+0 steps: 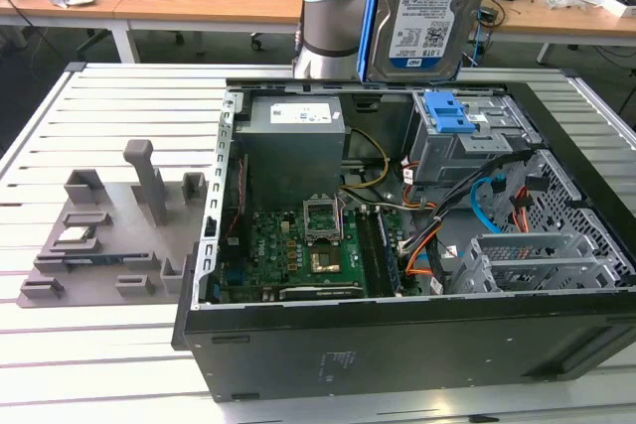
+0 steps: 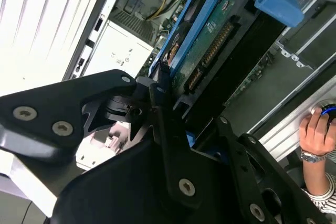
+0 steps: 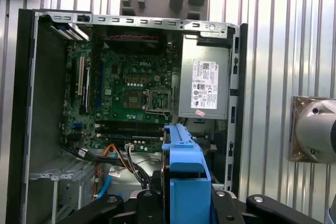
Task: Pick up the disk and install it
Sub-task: 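Pick up the disk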
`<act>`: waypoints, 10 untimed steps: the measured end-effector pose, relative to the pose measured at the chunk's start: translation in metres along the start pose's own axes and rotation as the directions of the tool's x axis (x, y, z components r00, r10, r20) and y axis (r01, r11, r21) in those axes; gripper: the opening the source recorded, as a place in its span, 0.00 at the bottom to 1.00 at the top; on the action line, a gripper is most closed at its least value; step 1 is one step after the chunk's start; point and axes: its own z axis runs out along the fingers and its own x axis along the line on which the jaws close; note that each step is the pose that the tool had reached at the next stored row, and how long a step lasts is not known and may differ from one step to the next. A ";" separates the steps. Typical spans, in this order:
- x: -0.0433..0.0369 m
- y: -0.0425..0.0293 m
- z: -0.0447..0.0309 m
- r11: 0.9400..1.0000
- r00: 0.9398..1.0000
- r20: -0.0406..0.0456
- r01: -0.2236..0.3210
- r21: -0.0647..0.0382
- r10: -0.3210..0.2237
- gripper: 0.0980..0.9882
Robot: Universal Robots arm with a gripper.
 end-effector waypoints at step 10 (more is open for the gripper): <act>0.0202 0.0011 0.0000 1.000 1.000 0.000 0.000 0.000 0.000 0.30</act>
